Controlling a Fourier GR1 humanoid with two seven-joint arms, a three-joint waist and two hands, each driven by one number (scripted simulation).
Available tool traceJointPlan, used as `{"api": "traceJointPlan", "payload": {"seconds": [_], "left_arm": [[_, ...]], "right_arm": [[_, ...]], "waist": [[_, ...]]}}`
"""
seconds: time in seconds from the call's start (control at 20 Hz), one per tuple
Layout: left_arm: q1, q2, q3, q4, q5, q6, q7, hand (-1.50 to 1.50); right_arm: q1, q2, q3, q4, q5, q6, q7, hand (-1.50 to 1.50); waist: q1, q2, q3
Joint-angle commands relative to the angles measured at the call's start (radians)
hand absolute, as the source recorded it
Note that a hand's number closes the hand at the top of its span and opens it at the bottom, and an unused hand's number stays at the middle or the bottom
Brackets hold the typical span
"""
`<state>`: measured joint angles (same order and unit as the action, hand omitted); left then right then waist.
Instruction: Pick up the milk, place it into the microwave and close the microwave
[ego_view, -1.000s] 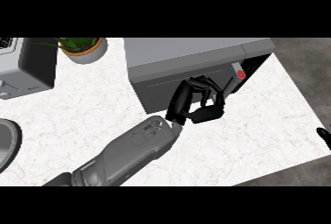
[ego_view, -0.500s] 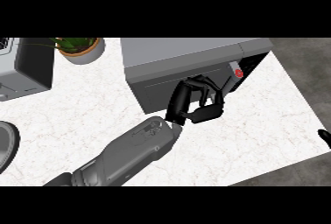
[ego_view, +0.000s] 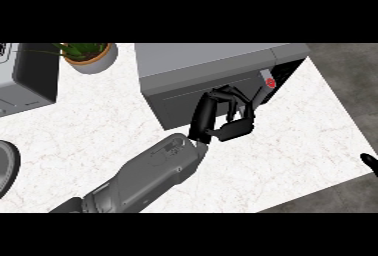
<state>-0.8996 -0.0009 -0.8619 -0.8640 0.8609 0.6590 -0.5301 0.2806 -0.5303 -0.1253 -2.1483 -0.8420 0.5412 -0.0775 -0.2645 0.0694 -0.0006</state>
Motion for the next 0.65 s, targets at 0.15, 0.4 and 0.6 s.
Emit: {"api": "traceJointPlan", "payload": {"seconds": [0.15, 0.4, 0.6], "left_arm": [[-0.052, 0.001, 0.069, 0.126, 0.043, 0.011, -0.019, 1.5], [-0.061, 0.001, 0.063, 0.136, 0.056, 0.023, -0.043, 1.5], [-0.057, 0.001, 0.068, 0.141, 0.076, 0.016, -0.058, 1.5]], "right_arm": [[-0.01, -0.022, -0.004, -0.023, -0.027, 0.009, 0.013, -1.5], [0.002, -0.027, 0.004, -0.023, -0.037, 0.014, 0.022, -1.5], [-0.006, -0.041, -0.005, -0.033, -0.045, 0.013, 0.029, -1.5]], "waist": [[-0.015, 0.023, -0.002], [-0.023, 0.02, 0.0], [-0.015, 0.023, -0.001]]}}
